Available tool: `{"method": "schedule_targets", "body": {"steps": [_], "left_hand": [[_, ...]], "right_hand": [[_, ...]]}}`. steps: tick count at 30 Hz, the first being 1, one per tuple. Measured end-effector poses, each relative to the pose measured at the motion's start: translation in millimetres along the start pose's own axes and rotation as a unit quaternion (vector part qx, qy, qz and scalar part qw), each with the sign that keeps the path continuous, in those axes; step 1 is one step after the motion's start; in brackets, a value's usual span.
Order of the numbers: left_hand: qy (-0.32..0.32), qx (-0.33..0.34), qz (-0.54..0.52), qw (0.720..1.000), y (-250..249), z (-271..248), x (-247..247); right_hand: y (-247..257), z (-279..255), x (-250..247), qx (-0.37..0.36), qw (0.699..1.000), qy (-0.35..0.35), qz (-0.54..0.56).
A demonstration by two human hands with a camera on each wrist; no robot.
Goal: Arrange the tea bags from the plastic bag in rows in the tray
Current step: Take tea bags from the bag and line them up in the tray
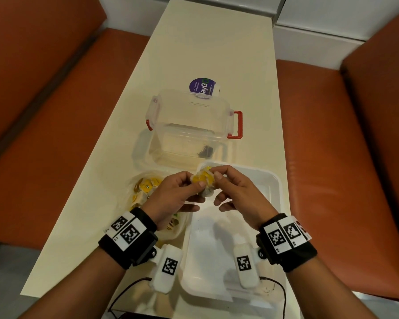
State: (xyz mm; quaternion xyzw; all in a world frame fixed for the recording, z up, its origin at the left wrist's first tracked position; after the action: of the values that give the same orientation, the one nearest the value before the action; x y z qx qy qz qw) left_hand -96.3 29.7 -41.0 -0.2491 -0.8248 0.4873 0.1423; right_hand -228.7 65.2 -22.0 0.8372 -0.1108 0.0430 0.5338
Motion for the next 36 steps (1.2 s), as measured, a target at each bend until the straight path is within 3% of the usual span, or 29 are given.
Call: {"method": "schedule_targets", "body": {"steps": [10, 16, 20, 23, 26, 30, 36], "left_hand": [[0.018, -0.019, -0.002, 1.0, 8, 0, 4], [-0.037, -0.015, 0.002, 0.999, 3, 5, -17], [0.022, 0.035, 0.036, 0.998, -10, 6, -8], [0.062, 0.058, 0.119, 0.989, -9, 7, 5], [0.026, 0.065, 0.181, 0.981, -5, 11, 4], [-0.011, 0.047, 0.177, 0.983, 2, 13, -4], [-0.033, 0.042, 0.165, 0.985, 3, 7, -13]], "right_hand": [[14, 3, -32, -0.072, 0.992, -0.108, -0.005], [21, 5, -30, -0.063, 0.995, -0.067, -0.029], [20, 6, -23, -0.055, 0.995, -0.039, -0.077], [19, 7, -24, -0.053, 0.994, -0.041, -0.084], [13, 7, -27, -0.04, 0.996, -0.048, -0.065], [-2, 4, -27, 0.0, 0.997, -0.025, -0.071], [-10, 15, -42, -0.001, 0.996, -0.076, -0.041]]}}
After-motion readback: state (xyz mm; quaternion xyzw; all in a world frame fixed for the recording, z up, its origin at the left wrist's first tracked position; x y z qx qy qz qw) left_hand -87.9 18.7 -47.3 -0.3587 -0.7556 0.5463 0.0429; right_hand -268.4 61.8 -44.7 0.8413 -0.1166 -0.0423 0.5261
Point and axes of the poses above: each hand's wrist, its own z-axis towards the middle knuckle, its own x-axis out of the palm, y = z × x, the point moved 10 cm from there along z, towards the middle knuckle, and after that the axes turned 12 degrees about z, right-handed, at the moved point
